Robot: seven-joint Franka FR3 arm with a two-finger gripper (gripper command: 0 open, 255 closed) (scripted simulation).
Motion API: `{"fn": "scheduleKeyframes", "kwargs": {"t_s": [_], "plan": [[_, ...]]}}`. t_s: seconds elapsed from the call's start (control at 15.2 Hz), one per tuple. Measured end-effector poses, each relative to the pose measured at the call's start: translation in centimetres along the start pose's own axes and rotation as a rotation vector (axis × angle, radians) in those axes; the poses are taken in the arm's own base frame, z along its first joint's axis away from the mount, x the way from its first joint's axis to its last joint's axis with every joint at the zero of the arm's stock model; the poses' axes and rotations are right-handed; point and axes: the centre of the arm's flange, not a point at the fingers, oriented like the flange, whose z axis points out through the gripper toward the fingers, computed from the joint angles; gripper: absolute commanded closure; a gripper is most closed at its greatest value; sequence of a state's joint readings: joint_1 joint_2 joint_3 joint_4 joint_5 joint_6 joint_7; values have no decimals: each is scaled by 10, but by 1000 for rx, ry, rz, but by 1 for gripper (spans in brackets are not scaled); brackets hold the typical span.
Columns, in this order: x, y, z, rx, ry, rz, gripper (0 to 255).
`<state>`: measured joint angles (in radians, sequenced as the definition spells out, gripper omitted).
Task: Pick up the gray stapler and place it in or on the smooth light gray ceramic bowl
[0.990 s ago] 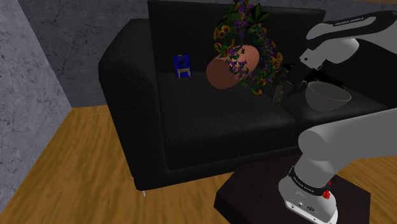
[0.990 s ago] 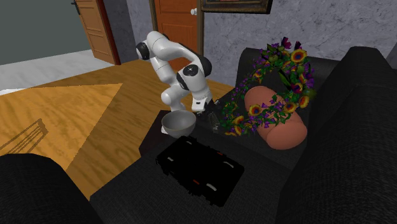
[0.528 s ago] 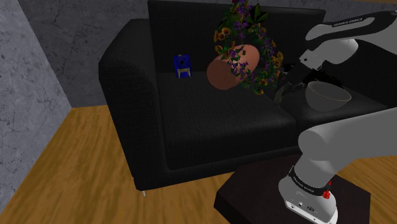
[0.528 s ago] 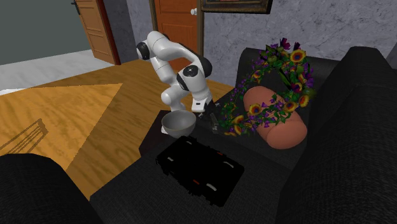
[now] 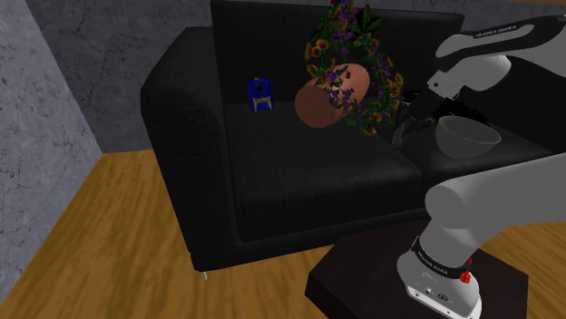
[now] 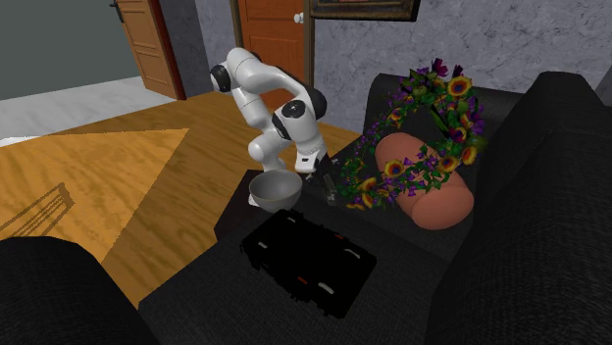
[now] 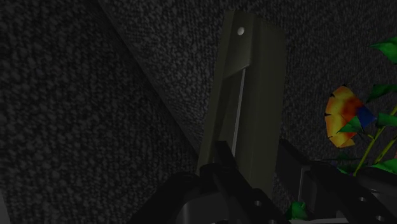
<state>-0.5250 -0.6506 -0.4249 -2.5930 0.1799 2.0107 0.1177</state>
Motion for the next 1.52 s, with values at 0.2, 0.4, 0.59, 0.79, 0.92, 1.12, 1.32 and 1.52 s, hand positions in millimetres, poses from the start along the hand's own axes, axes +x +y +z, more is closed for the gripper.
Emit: {"fn": "scheduleKeyframes", "kwargs": {"t_s": [0.2,0.4,0.59,0.79,0.92,1.12,1.32,1.52], "plan": [[-2,-4,-9,-5,-13,2,255],[-5,-11,-22,-8,-29,2,255],[-7,-16,-34,-11,-45,3,255],[-9,-22,-50,-15,-62,3,255],[-9,-24,-58,-16,-70,3,255],[-12,-31,-70,-19,-76,2,255],[-13,-36,-87,-27,-76,4,255],[-12,-42,-99,-49,-68,2,255]]}}
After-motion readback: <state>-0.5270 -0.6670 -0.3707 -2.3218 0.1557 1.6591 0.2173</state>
